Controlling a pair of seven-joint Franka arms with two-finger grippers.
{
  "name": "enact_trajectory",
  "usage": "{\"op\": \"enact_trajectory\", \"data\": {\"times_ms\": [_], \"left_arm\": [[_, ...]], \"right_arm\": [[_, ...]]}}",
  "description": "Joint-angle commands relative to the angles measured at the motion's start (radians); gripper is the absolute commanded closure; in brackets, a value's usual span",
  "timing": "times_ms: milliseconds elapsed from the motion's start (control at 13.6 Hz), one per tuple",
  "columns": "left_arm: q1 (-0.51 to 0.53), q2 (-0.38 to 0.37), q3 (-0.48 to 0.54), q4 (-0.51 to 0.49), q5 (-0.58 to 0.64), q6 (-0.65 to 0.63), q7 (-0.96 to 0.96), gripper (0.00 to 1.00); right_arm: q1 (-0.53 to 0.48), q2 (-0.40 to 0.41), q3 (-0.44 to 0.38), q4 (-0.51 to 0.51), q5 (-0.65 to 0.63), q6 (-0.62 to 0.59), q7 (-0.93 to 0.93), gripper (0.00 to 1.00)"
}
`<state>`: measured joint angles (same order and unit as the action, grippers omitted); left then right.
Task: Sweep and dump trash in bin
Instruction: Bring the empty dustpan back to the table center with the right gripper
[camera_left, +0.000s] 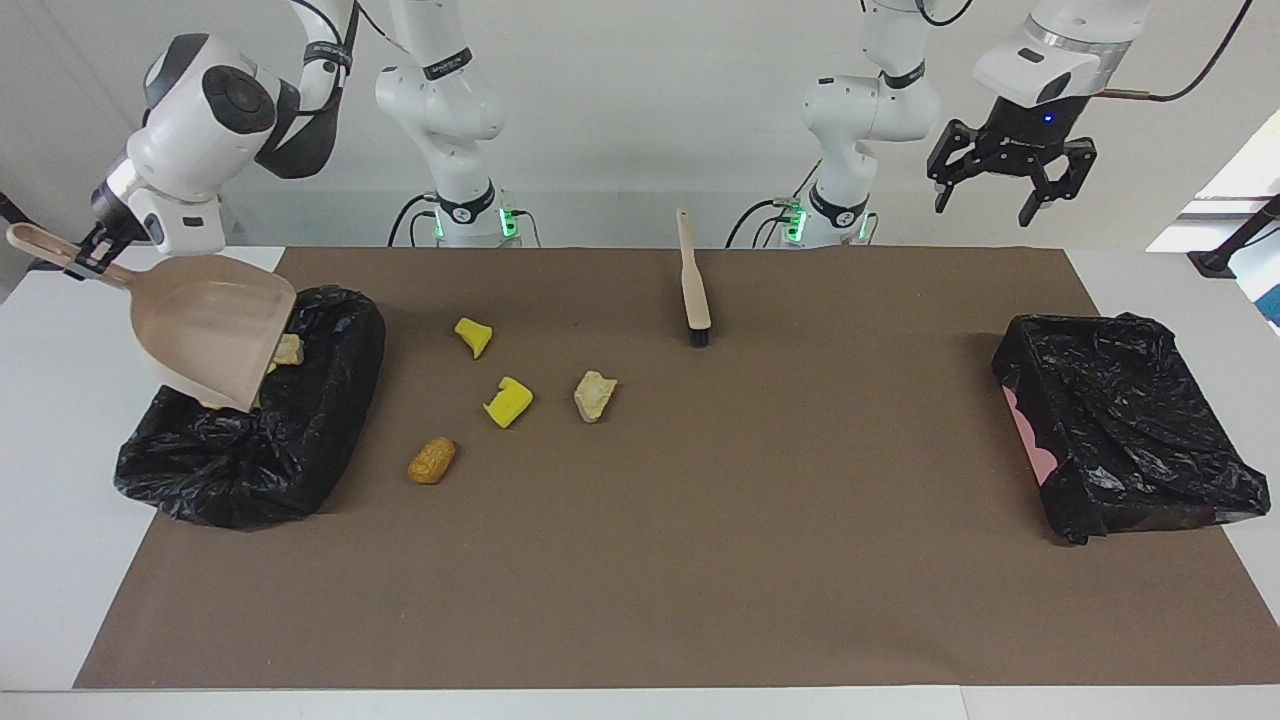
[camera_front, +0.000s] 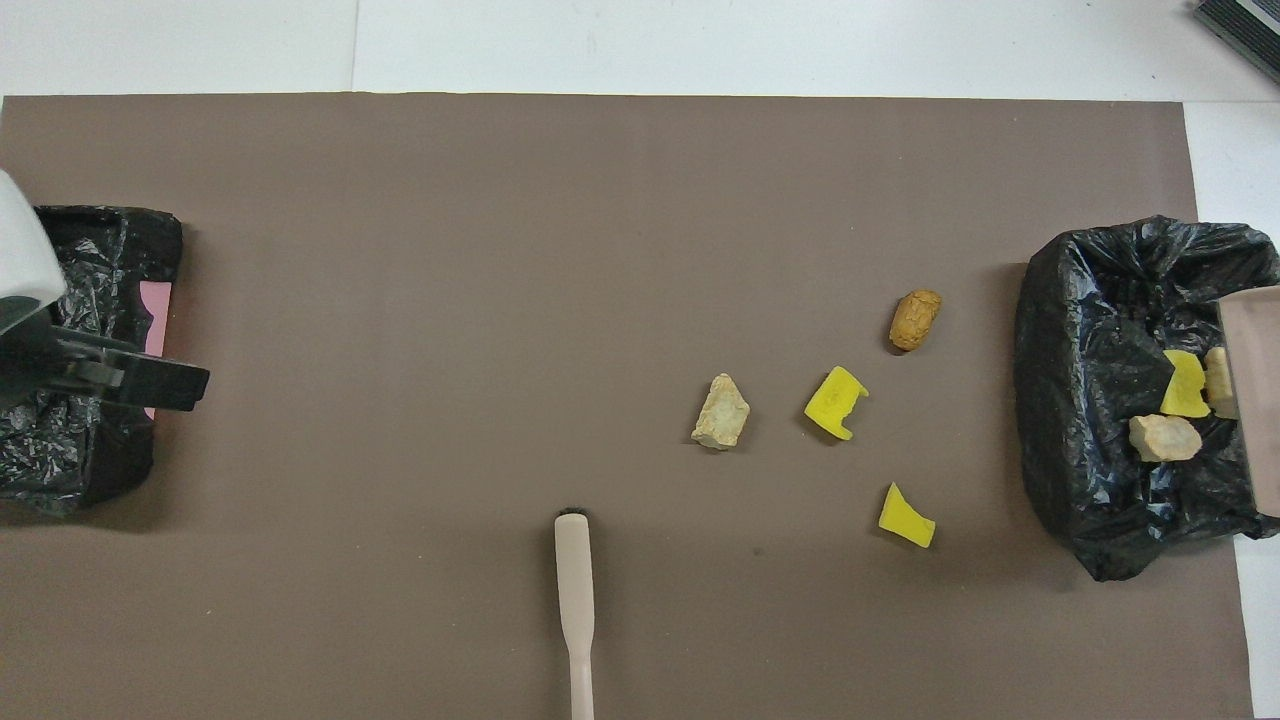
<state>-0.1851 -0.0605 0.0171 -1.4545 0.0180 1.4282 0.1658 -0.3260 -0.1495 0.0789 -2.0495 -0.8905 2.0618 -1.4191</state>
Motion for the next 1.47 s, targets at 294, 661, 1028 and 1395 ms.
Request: {"op": "enact_trajectory", "data": {"times_ms": [294, 661, 1028, 1395], "left_arm": [[0.105, 0.032, -0.014, 0.057, -0.090, -0.058, 0.040, 0.00], [0.098, -0.021, -0.016, -0.040, -0.041, 0.000, 0.054, 0.00], [0.108, -0.012, -0.016, -0.047, -0.041, 0.043, 0.052, 0.00], [0.105, -0.005, -0.016, -0.046, -0.009, 0.046, 0.046, 0.00]], "right_arm": [[0.119, 0.019, 0.002, 0.006, 0.417, -0.048, -0.020, 1.00], [0.221, 0.099, 0.004, 0.011, 0.596, -0.069, 0.178, 1.00], [0.362, 0.154, 0.005, 0.009, 0.694, -0.051, 0.530, 1.00], [0.502, 0.218, 0.005, 0.029, 0.783, -0.046, 0.985, 1.00]]}}
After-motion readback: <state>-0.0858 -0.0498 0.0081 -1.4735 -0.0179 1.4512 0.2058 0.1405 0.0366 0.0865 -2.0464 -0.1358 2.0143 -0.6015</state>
